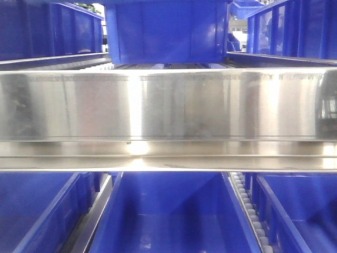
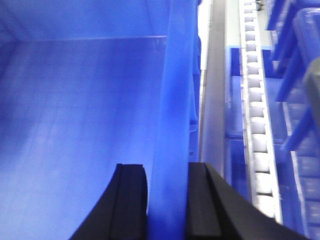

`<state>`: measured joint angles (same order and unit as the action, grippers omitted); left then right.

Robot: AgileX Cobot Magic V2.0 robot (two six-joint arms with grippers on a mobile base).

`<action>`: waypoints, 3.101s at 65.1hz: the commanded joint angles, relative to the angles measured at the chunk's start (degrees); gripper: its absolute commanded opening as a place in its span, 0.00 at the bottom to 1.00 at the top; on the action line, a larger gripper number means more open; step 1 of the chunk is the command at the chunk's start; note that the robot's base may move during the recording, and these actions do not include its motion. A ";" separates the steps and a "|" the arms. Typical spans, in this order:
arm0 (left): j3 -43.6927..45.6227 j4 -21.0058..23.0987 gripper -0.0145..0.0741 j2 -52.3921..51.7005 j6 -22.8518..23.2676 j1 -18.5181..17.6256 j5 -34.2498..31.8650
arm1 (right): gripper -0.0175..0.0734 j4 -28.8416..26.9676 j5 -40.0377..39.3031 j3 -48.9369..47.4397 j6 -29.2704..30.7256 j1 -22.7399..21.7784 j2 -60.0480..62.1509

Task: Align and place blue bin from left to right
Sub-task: 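Pull the blue bin off the shelf toward the robot with both grippers, then hold the blue bin with both grippers and back away from the rack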

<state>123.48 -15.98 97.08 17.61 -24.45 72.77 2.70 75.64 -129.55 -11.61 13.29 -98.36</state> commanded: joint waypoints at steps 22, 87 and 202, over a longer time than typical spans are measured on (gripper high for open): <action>0.81 -1.67 0.15 -1.18 -0.73 -0.24 -6.63 | 0.10 1.29 -5.68 -1.15 1.17 -0.03 0.18; 0.81 -2.62 0.15 -1.17 -0.73 -0.24 -9.63 | 0.10 1.29 -8.14 -1.15 1.17 -0.03 0.05; 0.81 -2.62 0.15 -1.17 -0.73 -0.24 -9.63 | 0.10 1.29 -14.03 -1.15 1.17 -0.03 -0.42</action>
<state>123.48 -18.96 97.08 17.94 -24.45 67.31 3.13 69.77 -129.55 -11.71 13.29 -99.96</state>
